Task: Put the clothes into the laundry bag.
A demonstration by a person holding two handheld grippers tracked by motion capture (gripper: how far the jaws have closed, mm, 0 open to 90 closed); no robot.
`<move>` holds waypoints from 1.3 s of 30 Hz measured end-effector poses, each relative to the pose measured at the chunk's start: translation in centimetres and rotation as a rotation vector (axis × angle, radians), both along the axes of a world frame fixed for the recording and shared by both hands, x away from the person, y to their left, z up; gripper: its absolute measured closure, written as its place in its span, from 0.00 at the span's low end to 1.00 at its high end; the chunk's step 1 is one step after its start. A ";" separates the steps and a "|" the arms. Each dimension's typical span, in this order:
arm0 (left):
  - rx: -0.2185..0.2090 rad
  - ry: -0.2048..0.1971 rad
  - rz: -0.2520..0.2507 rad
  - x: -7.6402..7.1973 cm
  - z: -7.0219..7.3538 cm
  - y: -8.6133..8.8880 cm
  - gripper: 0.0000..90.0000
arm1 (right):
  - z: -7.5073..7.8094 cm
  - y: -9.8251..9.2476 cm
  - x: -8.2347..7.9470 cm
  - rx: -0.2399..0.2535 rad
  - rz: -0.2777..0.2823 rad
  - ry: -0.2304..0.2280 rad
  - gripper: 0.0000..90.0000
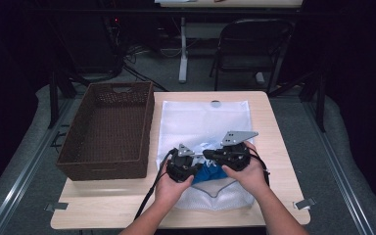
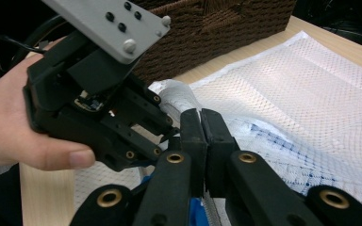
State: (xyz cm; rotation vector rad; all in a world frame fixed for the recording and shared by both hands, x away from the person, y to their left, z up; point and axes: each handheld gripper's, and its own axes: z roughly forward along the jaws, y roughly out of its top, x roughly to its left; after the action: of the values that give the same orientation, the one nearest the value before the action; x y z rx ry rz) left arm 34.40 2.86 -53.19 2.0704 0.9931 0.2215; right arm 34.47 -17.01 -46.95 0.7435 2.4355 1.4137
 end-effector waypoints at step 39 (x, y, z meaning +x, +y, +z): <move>-0.001 0.028 -0.020 -2.2 -1.3 0.7 0.45 | -0.3 -0.3 0.2 -0.004 -0.012 0.007 0.99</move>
State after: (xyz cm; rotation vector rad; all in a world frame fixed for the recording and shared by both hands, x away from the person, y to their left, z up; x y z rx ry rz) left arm 32.23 3.58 -54.46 2.0866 0.9887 0.1822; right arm 34.69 -17.27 -47.21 0.7624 2.4339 1.4039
